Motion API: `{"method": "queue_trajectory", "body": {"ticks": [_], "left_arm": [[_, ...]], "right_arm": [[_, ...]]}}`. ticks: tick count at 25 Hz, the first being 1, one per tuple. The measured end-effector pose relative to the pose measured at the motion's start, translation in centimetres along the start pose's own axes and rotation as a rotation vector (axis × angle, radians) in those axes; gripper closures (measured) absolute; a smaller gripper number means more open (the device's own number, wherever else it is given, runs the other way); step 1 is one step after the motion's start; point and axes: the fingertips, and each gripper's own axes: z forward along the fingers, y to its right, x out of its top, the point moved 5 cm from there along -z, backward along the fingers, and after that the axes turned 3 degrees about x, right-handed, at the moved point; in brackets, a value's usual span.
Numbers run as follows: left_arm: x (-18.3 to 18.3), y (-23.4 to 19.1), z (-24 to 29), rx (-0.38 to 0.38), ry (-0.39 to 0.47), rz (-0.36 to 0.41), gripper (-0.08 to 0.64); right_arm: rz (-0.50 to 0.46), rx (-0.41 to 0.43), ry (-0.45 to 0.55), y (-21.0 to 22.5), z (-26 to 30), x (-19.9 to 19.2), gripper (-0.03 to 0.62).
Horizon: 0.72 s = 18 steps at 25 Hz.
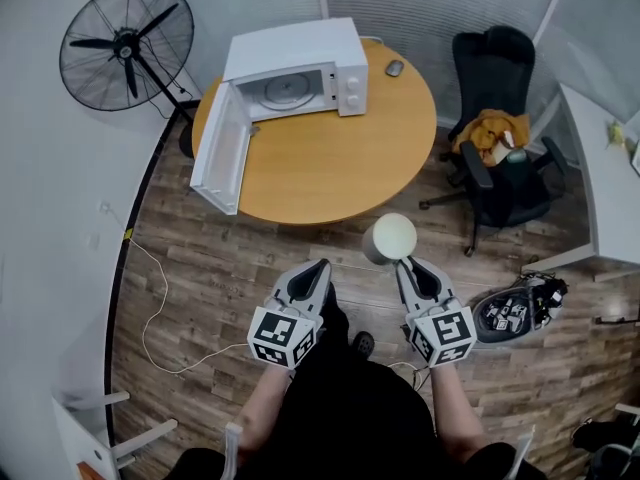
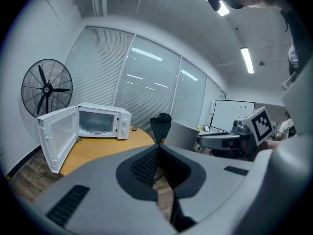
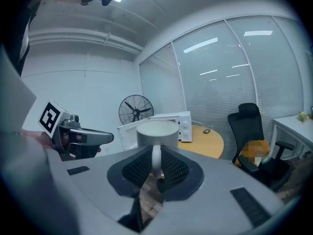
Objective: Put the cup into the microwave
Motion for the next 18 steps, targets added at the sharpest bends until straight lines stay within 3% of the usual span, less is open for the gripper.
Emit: {"method": "queue_trajectory", "body": {"ticks": [18], "left_arm": [[5.9,-15.0,8.9,-0.049,0.03,-0.003,0.561]], "right_arm": [[-0.073,-0.035,-0.036,2.7,18.6,6.7,0.535]]}}
